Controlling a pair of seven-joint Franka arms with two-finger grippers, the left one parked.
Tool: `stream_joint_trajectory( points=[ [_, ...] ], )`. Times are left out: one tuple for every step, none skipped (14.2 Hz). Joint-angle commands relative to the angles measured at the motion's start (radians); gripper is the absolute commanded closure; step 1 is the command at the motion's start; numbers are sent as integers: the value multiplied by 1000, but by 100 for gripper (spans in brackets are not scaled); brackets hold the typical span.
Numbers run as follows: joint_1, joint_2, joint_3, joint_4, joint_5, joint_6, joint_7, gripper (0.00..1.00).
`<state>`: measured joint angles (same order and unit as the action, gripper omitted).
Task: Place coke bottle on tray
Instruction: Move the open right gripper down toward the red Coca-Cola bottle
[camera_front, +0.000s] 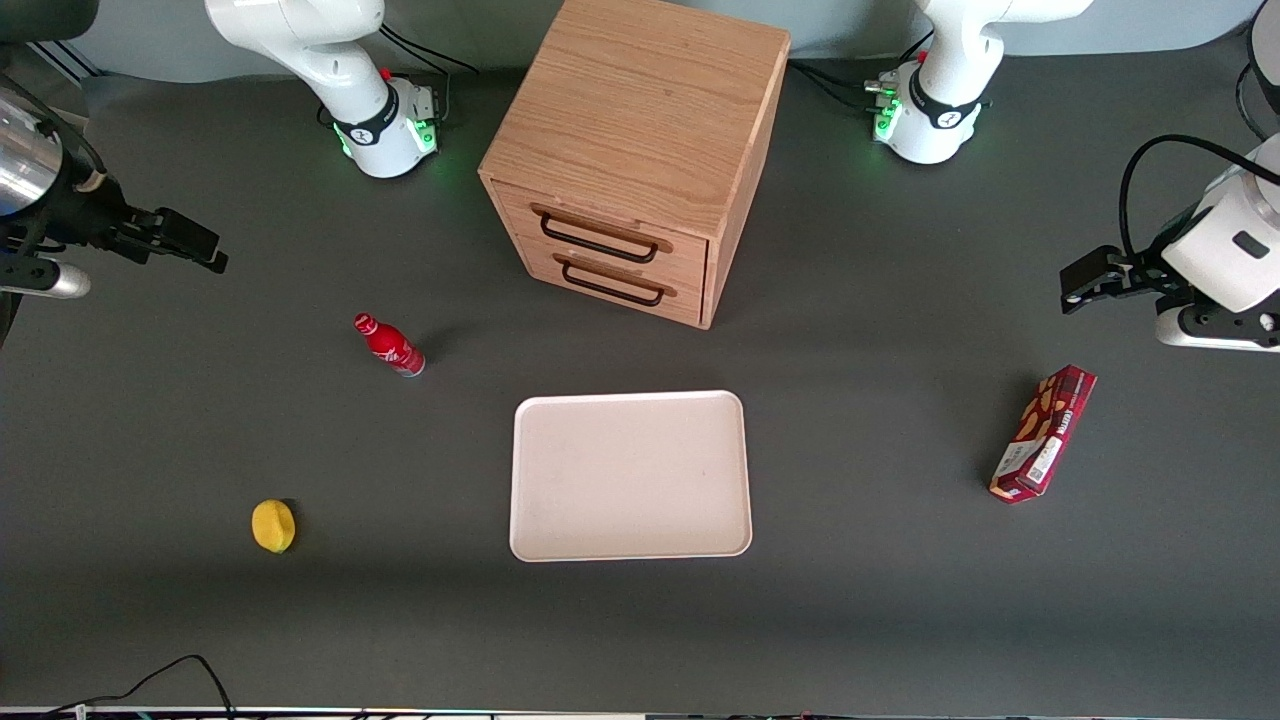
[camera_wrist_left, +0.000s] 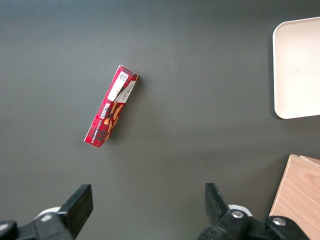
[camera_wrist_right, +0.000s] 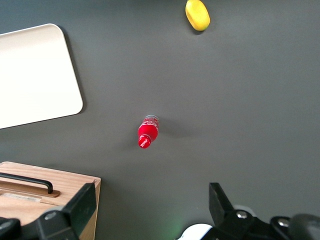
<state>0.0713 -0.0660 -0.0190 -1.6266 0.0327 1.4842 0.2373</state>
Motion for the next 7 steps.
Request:
stream_joint_trajectory(
  points=[
    [7,54,-3,70,7,-48,11,0],
    [7,52,-1,65,7,-54,13,0],
    [7,57,1,45,16,-61,11,0],
    [10,54,10,0,18,-44,11,0],
    [11,46,37,-91,19,31,16,0],
    [10,40,60,-170,19,95,17,0],
    [11,28,65,-255,21,179,26,0]
  ],
)
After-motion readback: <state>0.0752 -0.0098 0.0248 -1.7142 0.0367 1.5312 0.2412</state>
